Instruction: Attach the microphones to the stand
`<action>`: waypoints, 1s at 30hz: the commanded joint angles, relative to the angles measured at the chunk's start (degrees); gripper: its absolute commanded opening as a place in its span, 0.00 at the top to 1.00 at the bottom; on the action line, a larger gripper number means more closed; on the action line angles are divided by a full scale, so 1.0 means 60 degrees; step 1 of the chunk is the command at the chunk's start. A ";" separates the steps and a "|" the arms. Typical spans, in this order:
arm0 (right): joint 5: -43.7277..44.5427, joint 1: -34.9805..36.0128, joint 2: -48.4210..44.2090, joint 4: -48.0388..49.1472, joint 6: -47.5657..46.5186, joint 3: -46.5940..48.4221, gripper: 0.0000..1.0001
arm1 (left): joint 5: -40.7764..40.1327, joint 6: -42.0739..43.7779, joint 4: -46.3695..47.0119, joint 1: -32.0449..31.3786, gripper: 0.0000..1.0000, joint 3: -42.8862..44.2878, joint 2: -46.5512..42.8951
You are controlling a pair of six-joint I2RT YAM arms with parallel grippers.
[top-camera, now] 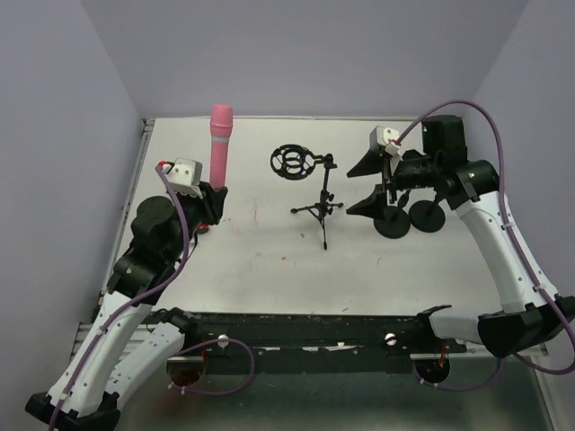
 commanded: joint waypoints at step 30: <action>-0.1282 -0.0038 0.2380 0.8406 1.2569 0.4246 0.04 | 0.3479 -0.0086 0.2214 -0.3214 1.00 0.5855 0.5086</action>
